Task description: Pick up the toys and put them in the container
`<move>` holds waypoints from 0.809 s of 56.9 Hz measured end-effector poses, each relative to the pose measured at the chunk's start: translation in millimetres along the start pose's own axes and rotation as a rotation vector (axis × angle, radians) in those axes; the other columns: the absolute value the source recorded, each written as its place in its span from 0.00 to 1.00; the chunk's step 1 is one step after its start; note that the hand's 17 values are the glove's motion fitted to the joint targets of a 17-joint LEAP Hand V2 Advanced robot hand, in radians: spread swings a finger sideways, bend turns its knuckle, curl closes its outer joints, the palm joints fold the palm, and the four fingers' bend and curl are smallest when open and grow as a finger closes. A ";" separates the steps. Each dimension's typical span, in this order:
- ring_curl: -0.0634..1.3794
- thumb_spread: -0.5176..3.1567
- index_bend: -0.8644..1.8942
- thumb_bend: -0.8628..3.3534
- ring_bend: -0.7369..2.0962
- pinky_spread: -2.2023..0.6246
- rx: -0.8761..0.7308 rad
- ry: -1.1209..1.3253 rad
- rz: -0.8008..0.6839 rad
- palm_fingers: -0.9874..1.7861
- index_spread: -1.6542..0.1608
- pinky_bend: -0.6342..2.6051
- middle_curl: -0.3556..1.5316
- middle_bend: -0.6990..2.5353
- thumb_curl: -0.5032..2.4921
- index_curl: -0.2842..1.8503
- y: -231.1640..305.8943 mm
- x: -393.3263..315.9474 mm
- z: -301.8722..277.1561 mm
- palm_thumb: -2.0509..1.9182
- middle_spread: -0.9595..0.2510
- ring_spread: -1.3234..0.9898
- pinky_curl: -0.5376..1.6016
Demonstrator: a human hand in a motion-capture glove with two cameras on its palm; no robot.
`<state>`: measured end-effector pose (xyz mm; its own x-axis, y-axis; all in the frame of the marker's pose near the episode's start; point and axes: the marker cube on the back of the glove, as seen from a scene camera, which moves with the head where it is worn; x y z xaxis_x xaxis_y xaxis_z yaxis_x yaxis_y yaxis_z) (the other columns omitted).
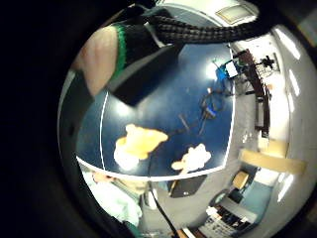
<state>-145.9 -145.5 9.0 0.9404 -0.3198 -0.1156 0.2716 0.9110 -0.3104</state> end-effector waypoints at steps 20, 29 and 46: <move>0.21 0.46 0.37 0.19 0.30 0.80 -0.356 -0.109 0.095 0.24 0.76 0.49 0.32 0.24 0.29 0.27 -12.1 75.6 145.9 0.55 0.83 0.60 0.41; 0.18 0.44 0.38 0.20 0.30 0.81 -0.385 -0.117 0.021 0.24 0.75 0.47 0.30 0.23 0.29 0.28 37.9 14.0 207.3 0.55 0.86 0.61 0.40; 0.26 0.50 0.36 0.23 0.48 0.72 -0.265 0.099 -0.068 0.54 0.75 0.52 0.28 0.27 0.31 0.28 43.5 -20.7 204.8 0.61 0.81 0.56 0.41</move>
<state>-111.7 -45.9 191.1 0.8939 -0.4133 -0.1736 0.2580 0.7910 -0.5547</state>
